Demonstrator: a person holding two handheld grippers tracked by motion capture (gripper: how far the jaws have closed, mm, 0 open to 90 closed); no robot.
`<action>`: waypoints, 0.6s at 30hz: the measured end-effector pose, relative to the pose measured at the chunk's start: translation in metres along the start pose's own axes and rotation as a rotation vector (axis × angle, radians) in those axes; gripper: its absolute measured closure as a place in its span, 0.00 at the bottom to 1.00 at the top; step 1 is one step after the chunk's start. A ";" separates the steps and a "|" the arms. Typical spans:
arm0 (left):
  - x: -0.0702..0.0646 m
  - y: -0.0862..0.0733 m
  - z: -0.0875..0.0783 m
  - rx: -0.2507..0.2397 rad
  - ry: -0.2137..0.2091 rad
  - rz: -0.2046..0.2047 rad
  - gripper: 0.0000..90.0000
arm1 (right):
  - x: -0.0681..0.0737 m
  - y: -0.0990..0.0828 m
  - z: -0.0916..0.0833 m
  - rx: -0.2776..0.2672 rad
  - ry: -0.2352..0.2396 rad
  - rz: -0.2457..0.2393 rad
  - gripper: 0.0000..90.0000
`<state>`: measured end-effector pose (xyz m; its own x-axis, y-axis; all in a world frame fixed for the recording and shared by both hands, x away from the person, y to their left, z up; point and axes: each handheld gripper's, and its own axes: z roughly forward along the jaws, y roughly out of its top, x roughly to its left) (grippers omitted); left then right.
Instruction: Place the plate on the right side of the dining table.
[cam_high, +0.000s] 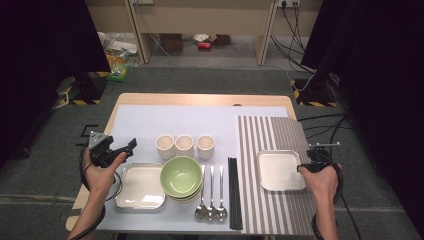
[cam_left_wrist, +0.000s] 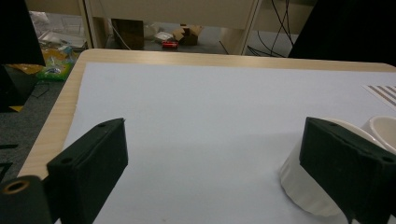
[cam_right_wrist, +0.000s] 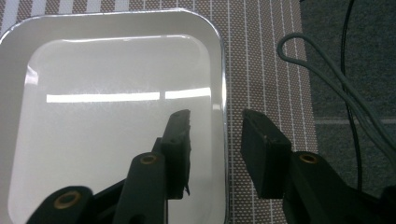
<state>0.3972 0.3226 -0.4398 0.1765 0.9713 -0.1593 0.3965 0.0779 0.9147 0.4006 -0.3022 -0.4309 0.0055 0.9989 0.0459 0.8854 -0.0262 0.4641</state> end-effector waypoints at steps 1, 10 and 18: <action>0.000 0.000 0.000 0.000 0.001 -0.001 0.08 | 0.001 0.000 0.000 -0.008 0.002 0.006 0.68; 0.002 0.000 0.000 0.005 0.002 -0.003 0.08 | 0.013 0.007 -0.004 -0.043 0.001 -0.023 0.66; 0.001 0.000 -0.001 0.002 -0.002 -0.003 0.08 | 0.020 0.011 -0.006 -0.047 0.001 -0.043 0.66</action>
<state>0.3969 0.3239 -0.4398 0.1766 0.9707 -0.1630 0.3988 0.0809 0.9135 0.4082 -0.2829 -0.4197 -0.0329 0.9991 0.0262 0.8621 0.0150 0.5066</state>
